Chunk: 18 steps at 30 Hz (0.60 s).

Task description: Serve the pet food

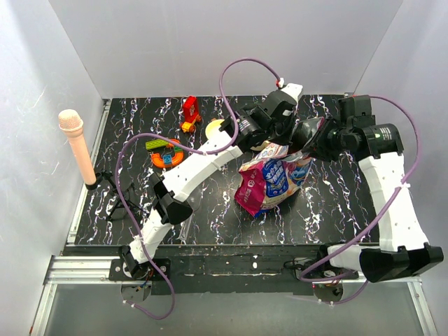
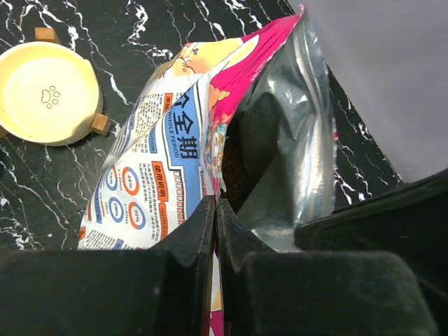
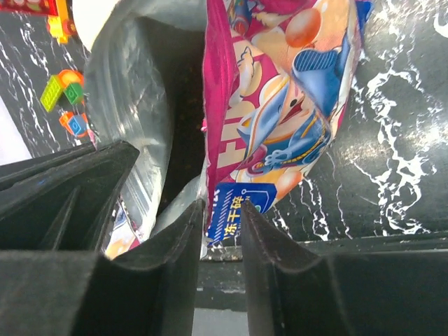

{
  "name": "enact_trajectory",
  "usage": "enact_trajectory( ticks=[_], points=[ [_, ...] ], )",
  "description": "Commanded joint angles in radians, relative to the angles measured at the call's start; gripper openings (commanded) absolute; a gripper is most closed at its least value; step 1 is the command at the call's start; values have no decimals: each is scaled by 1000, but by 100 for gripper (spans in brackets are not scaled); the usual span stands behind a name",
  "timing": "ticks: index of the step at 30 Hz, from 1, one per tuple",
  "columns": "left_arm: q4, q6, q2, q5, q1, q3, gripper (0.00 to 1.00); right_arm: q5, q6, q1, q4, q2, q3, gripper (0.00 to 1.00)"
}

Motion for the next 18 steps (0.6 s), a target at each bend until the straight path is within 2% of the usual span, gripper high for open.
enact_trajectory(
  ticks=[1,7,9,11,12,14,16,18],
  points=[
    [81,-31,-115,41,9,8,0,-50,82,17,-71,53,26,41],
    [98,-36,-118,48,9,10,0,-67,132,43,-3,61,-26,50],
    [99,-36,-121,44,9,10,0,-81,148,68,17,73,-55,50],
    [92,-24,-123,6,8,4,0,-40,149,86,-38,83,-38,39],
    [83,-10,-130,-27,8,-10,0,2,134,92,-57,74,-29,25],
    [72,22,-153,-120,4,-73,0,121,81,134,-72,29,-5,10],
    [43,36,-162,-200,4,-108,0,204,24,177,-106,-3,15,2],
    [-12,55,-144,-232,4,-84,0,194,-30,178,-126,-15,26,1]
  ],
)
